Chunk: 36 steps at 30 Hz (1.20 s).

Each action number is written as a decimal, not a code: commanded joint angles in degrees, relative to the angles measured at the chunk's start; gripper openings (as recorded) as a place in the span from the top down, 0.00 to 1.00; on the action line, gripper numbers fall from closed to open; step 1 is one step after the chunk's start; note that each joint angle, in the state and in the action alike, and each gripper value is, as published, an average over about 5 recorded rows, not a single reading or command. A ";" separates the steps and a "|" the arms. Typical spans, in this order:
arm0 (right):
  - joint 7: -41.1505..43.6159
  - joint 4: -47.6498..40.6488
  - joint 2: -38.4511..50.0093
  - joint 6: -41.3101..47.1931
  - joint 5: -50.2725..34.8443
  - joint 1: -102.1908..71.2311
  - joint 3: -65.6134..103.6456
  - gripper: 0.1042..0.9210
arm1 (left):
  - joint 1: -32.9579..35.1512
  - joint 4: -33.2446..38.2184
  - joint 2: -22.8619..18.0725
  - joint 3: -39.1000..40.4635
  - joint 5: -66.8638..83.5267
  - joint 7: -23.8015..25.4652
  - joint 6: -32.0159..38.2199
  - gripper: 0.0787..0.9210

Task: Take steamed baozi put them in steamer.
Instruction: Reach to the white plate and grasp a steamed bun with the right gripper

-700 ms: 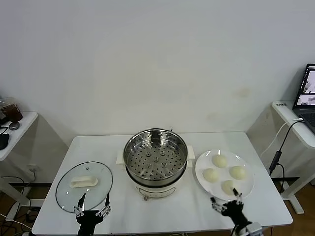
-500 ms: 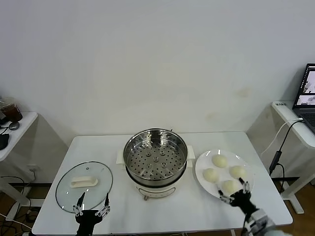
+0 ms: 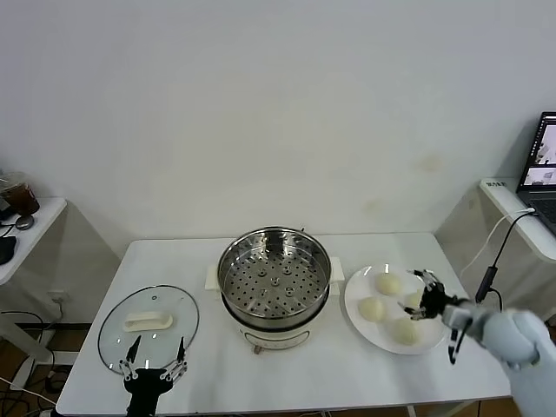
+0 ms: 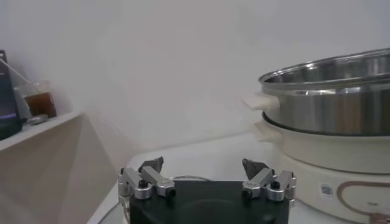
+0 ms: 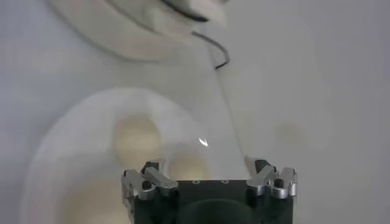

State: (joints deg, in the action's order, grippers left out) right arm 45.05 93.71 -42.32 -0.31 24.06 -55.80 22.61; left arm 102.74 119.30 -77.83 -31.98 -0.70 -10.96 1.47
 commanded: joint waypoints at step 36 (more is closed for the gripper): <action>16.03 -46.72 -14.08 1.13 2.14 49.98 -52.87 0.12 | -0.93 -0.73 -0.14 -4.13 -1.98 1.37 5.12 0.12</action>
State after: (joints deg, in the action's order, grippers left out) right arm 61.25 52.08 -53.01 0.43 25.75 -7.94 -27.71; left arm 101.77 118.49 -78.03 -35.86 -2.59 -9.63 6.27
